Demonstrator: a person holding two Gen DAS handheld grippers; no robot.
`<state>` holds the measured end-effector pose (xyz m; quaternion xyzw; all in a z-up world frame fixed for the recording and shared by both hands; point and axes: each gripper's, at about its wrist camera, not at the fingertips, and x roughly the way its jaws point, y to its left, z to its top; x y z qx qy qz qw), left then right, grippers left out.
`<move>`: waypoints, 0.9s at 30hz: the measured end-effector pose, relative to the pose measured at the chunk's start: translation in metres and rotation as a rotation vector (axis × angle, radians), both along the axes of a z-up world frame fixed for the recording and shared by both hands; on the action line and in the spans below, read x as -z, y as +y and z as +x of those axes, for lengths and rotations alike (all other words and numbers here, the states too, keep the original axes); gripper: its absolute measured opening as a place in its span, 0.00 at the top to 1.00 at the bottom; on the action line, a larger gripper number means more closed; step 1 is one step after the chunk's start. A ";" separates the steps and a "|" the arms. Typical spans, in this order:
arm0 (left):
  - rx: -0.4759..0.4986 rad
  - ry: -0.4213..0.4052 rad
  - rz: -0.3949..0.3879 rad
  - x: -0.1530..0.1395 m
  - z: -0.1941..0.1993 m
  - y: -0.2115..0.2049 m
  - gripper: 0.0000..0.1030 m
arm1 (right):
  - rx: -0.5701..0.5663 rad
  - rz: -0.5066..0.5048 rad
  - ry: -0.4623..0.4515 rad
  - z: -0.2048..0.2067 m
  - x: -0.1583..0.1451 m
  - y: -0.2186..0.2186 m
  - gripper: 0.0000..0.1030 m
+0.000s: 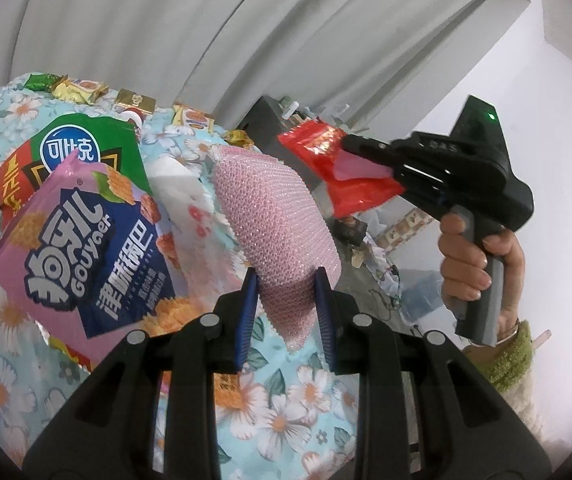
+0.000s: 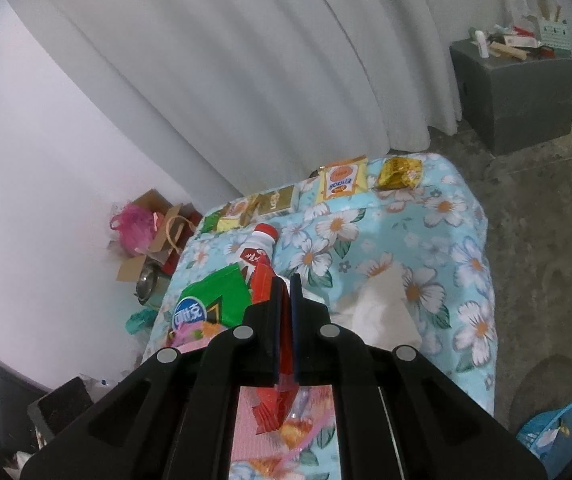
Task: Collect trash
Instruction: 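Lift the pink sponge and red wrapper and carry them toward the wastebasket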
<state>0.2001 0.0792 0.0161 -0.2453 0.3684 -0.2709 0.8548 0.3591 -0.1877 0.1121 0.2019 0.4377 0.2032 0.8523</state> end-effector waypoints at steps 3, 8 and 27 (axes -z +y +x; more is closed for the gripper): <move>0.001 -0.004 -0.002 -0.003 -0.006 0.000 0.75 | 0.018 0.002 -0.002 -0.017 -0.007 -0.010 0.96; 0.014 -0.019 -0.006 -0.008 -0.016 0.001 0.75 | 0.046 0.002 0.004 -0.041 -0.015 -0.020 0.96; 0.152 -0.049 -0.003 -0.020 -0.047 -0.040 0.75 | 0.165 0.016 -0.009 -0.137 -0.023 -0.067 0.96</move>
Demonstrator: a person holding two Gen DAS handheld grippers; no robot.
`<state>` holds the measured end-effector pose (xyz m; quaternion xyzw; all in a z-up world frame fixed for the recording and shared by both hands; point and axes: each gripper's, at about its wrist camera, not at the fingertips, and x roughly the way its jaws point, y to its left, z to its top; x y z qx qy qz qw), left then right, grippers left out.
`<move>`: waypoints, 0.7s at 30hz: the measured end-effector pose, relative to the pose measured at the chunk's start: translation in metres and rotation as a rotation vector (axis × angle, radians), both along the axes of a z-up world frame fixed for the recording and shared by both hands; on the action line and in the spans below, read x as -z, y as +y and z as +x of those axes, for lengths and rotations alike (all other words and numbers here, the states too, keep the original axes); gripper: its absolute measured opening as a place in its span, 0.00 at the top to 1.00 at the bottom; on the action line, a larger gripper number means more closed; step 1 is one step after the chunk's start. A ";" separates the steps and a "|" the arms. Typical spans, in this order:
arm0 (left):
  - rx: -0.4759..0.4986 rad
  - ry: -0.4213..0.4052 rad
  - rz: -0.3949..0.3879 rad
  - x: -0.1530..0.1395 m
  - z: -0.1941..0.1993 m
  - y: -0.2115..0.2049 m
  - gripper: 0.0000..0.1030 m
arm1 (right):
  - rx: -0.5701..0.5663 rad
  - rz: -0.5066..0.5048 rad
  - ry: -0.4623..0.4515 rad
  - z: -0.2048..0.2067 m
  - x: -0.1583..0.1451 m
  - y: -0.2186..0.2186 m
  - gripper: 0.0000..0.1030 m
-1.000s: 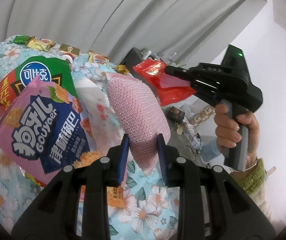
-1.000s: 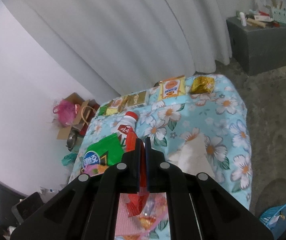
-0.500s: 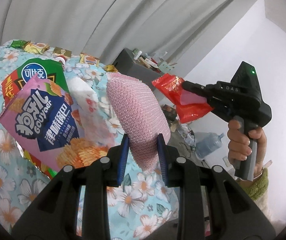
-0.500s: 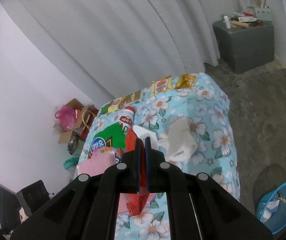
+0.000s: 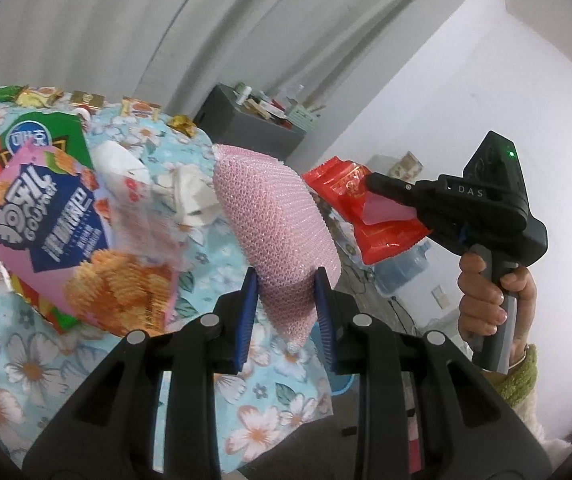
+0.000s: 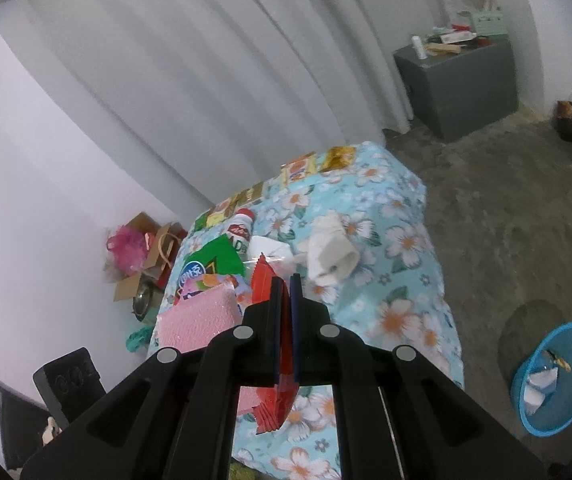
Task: Collect trash
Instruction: 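Lift the pink sponge and red wrapper and carry them toward the wastebasket, then open the left gripper over the wastebasket while the right gripper releases the red wrapper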
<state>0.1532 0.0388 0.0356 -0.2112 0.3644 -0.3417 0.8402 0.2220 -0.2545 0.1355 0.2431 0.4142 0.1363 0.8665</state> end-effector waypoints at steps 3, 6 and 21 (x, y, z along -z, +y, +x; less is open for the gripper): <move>0.025 -0.002 0.005 0.000 -0.002 -0.010 0.75 | 0.032 0.004 0.001 -0.014 0.001 -0.015 0.96; 0.052 -0.003 0.011 0.000 -0.002 -0.022 0.75 | 0.063 0.012 0.002 -0.025 0.003 -0.029 0.96; 0.224 0.015 0.100 0.010 0.009 -0.110 0.75 | 0.286 0.112 0.017 -0.094 0.049 -0.125 0.96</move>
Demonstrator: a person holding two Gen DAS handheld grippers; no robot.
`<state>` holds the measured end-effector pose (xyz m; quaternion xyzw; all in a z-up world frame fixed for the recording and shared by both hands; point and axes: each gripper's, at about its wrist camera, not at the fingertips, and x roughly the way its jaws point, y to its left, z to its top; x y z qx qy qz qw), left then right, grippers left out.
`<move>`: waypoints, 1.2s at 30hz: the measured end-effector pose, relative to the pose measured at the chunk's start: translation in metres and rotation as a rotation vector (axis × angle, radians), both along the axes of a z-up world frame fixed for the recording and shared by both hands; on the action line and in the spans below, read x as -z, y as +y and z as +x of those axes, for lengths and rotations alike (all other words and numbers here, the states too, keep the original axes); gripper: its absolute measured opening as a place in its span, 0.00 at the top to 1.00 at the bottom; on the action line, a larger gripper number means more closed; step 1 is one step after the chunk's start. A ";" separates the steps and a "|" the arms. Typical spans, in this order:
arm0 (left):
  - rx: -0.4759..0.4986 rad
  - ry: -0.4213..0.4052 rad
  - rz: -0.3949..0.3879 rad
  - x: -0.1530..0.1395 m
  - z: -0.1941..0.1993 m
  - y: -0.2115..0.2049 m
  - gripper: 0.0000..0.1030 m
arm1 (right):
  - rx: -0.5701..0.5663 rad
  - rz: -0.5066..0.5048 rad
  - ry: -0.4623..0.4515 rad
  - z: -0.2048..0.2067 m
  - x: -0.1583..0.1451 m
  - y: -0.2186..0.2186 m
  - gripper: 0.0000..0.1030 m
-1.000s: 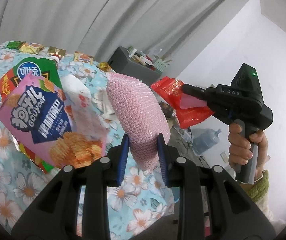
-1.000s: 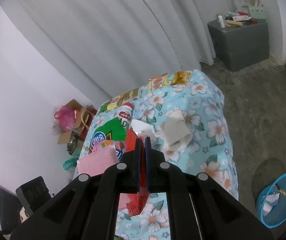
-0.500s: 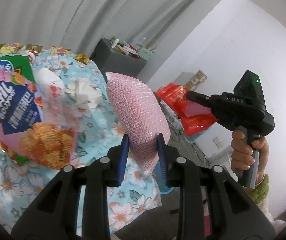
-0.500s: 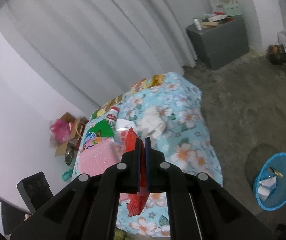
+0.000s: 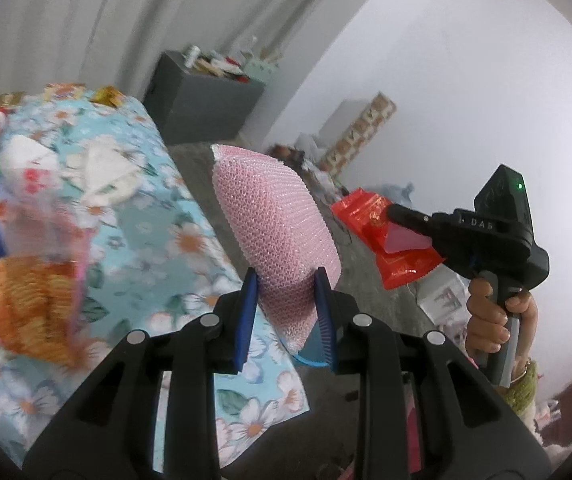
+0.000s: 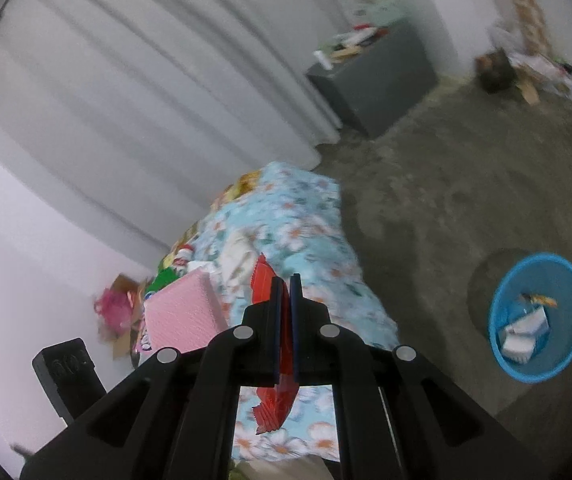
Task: Collect trash
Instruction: 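Open the left gripper over the wastebasket while the right gripper releases the red wrapper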
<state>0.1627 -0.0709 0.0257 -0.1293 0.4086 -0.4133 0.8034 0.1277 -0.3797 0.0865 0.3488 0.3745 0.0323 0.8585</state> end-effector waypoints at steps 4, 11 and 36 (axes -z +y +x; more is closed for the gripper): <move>0.088 0.031 0.029 0.009 0.005 -0.041 0.75 | 0.102 0.021 0.028 -0.031 0.018 -0.037 0.96; 0.257 0.092 0.128 0.037 0.013 -0.128 0.75 | 0.292 0.073 0.081 -0.080 0.061 -0.097 0.96; 0.457 0.246 0.492 0.174 0.021 -0.338 0.45 | 0.715 0.278 0.354 -0.129 0.280 -0.223 0.67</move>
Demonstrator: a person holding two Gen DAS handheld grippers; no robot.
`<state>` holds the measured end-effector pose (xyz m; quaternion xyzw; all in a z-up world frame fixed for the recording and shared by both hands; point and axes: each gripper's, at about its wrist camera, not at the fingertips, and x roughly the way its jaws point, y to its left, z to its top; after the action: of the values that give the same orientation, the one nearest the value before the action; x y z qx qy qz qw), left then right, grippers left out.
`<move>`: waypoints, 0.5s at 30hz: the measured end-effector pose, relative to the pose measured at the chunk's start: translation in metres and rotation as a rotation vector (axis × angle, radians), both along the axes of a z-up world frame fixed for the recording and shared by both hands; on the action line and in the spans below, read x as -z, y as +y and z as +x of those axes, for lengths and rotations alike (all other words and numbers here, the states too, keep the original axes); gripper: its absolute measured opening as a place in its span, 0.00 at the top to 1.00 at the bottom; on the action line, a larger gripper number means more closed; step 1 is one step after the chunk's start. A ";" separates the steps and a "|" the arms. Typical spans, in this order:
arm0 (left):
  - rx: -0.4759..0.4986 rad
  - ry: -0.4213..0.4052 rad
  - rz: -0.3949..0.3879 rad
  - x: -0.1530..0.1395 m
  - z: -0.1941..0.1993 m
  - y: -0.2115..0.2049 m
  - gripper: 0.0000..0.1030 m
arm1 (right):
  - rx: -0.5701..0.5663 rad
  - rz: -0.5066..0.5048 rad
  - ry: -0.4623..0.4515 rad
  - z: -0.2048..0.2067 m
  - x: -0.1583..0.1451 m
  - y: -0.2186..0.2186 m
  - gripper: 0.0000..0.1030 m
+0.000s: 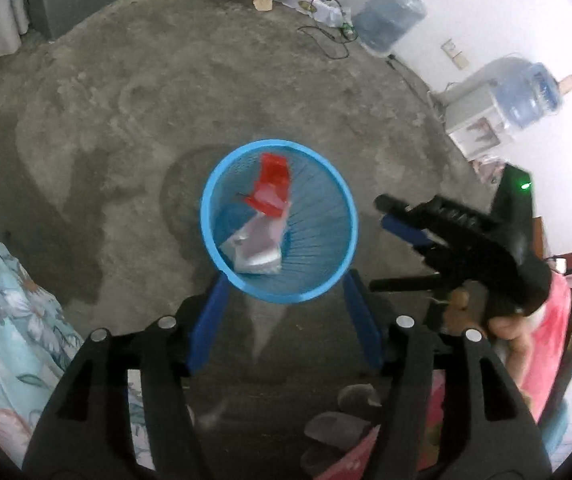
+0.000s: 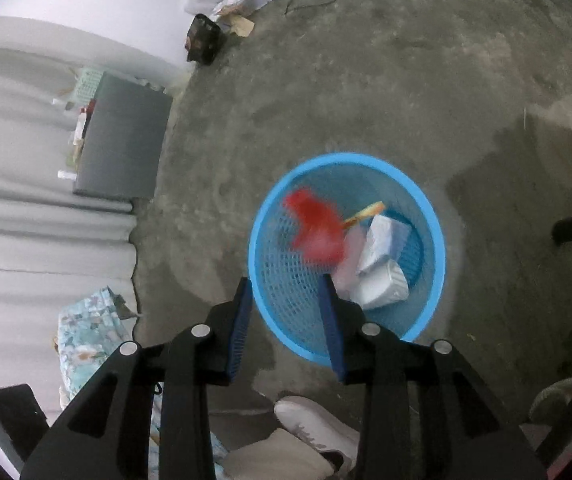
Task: Collect trash
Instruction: 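Open the left gripper over the wastebasket while the right gripper releases the red wrapper, then move both grippers back over the bedspread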
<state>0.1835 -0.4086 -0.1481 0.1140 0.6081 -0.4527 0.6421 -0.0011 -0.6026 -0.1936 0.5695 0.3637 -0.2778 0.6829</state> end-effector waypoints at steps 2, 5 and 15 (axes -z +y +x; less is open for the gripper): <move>0.001 -0.020 -0.002 -0.003 0.001 0.007 0.44 | -0.015 -0.013 0.010 -0.001 0.000 0.004 0.67; -0.016 -0.036 -0.012 -0.010 0.007 0.015 0.44 | -0.034 -0.040 0.015 -0.003 -0.010 0.010 0.65; -0.052 -0.127 -0.133 -0.086 0.005 0.083 0.36 | -0.161 -0.193 0.005 0.006 -0.075 0.039 0.46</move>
<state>0.1886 -0.3261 -0.0625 0.0836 0.5373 -0.4672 0.6972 0.0044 -0.5638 -0.1190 0.4693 0.3816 -0.2572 0.7537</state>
